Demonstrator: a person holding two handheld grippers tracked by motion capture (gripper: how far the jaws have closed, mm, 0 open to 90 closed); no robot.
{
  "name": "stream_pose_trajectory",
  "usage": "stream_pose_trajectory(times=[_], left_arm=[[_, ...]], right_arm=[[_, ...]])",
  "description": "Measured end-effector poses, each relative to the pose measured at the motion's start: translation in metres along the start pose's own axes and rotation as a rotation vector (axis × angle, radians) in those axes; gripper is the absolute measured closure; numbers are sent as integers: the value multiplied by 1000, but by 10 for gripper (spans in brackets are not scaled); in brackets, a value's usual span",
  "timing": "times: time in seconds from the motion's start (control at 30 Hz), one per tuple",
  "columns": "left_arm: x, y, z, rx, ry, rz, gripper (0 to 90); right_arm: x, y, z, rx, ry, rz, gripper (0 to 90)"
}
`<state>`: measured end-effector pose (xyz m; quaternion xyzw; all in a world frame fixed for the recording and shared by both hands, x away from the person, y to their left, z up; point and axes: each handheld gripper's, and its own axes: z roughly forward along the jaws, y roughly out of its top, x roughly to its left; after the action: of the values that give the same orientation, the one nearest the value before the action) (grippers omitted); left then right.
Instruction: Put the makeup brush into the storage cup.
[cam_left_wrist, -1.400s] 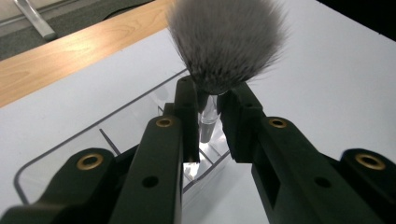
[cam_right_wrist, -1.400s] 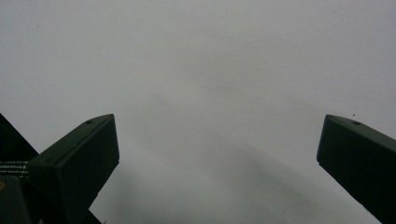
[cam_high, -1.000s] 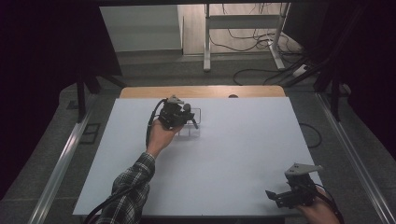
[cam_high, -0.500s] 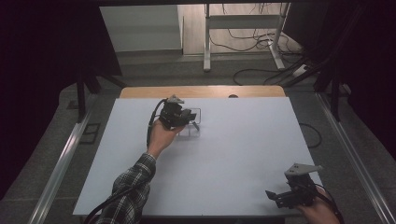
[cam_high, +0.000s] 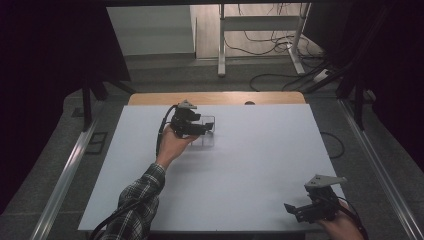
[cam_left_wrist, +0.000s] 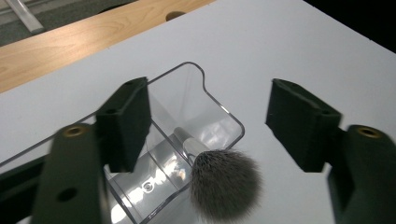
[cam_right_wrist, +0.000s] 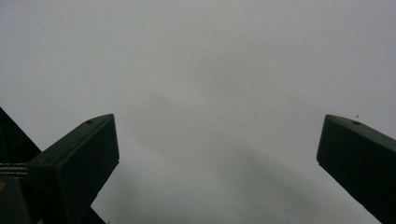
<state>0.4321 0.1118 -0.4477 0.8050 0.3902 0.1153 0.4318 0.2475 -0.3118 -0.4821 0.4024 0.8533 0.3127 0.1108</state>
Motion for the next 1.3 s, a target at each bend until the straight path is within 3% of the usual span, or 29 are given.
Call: stream_pose_trajectory(times=[0.2, 0.37, 0.8, 1.3], left_arm=[[-1, 1, -3, 7, 7, 29, 98], [-3, 2, -5, 18, 16, 48, 55], [-5, -2, -13, 32, 55, 111, 15], [-11, -4, -23, 26, 43, 140, 4]], right_arm=[[0, 0, 0, -5, 2, 2, 0], [0, -1, 1, -8, 7, 4, 0], [2, 0, 1, -41, 16, 20, 0], [1, 1, 0, -75, 18, 29, 0]])
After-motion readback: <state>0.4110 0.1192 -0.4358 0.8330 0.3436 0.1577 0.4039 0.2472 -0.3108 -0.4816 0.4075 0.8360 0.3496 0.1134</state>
